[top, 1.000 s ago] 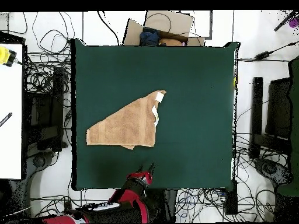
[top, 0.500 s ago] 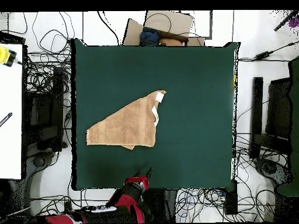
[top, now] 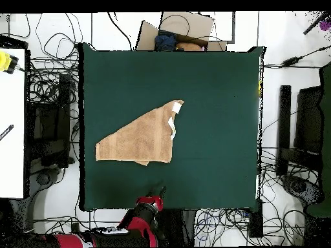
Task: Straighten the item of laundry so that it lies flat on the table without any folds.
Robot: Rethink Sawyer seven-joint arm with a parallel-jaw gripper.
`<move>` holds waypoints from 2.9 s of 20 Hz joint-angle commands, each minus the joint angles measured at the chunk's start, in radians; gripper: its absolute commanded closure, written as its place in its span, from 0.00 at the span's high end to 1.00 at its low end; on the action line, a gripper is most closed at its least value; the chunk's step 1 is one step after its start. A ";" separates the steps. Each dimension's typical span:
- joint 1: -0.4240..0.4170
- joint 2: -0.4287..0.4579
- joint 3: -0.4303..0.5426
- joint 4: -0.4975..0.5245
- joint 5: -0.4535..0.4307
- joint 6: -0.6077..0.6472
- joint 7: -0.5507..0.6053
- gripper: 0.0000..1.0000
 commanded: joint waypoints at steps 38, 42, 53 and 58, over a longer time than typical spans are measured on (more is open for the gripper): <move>-0.223 0.209 0.193 -0.220 0.024 -0.462 0.204 1.00; -0.228 0.198 0.200 -0.218 0.029 -0.476 0.192 1.00; -0.217 0.155 0.189 -0.209 0.057 -0.452 0.163 1.00; -0.213 0.151 0.174 -0.212 0.076 -0.472 0.154 1.00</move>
